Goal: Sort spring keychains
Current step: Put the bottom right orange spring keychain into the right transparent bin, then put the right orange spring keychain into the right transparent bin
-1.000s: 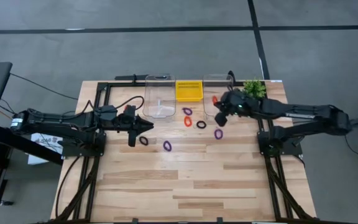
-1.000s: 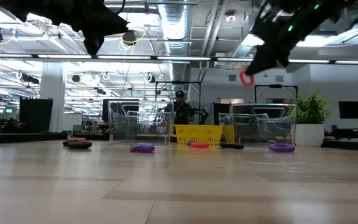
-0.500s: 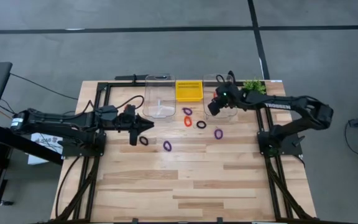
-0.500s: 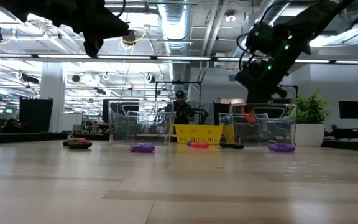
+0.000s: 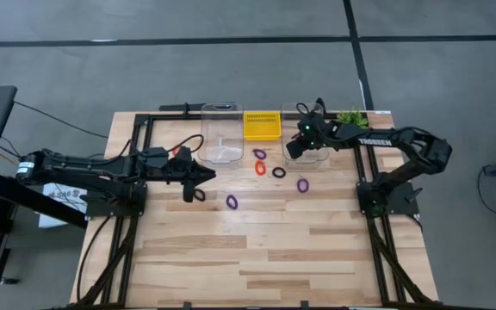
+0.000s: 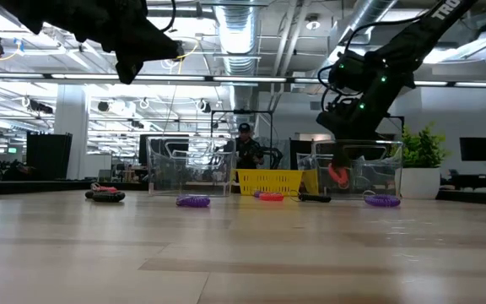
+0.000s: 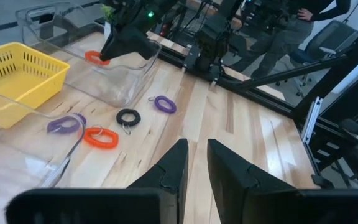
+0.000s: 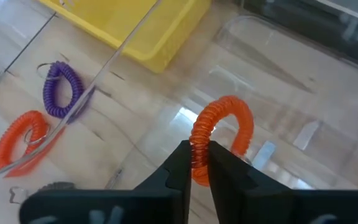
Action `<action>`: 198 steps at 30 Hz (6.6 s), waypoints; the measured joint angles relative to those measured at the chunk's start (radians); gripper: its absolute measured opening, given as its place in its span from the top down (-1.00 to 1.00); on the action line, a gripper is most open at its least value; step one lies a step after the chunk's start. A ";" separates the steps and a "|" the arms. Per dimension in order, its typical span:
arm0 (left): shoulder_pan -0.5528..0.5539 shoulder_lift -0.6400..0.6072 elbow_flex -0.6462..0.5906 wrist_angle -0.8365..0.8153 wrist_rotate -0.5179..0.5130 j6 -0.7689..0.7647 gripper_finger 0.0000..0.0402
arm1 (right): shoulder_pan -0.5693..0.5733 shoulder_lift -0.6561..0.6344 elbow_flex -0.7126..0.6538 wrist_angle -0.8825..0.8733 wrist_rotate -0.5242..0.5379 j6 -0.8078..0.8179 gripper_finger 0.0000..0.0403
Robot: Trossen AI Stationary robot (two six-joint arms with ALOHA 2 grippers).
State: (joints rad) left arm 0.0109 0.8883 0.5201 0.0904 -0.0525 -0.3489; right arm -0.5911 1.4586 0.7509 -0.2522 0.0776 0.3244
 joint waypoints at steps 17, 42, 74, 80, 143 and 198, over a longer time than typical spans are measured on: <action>0.003 0.000 0.000 0.000 -0.008 0.000 0.71 | -0.007 -0.015 0.000 0.002 0.001 0.013 0.47; 0.004 -0.001 0.000 -0.001 -0.007 0.011 0.71 | 0.259 -0.427 0.000 0.287 -0.185 -0.705 0.48; 0.001 -0.293 -0.005 -0.349 0.177 0.081 0.71 | 0.578 0.257 0.453 -0.271 -0.012 -0.540 0.54; 0.001 -0.395 -0.077 -0.346 0.279 0.046 0.71 | 0.572 0.374 0.550 -0.286 0.013 -0.507 0.54; 0.000 -0.533 -0.292 -0.171 0.397 -0.135 0.71 | 0.420 0.643 0.639 -0.360 0.005 -0.553 0.54; -0.352 -0.200 -0.292 0.070 -0.141 -0.610 0.71 | 0.523 -0.196 0.634 -0.883 0.317 -0.376 0.96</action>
State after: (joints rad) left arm -0.3410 0.6884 0.2279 0.1607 -0.1935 -0.9588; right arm -0.0680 1.2628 1.3846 -1.1352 0.3943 -0.0513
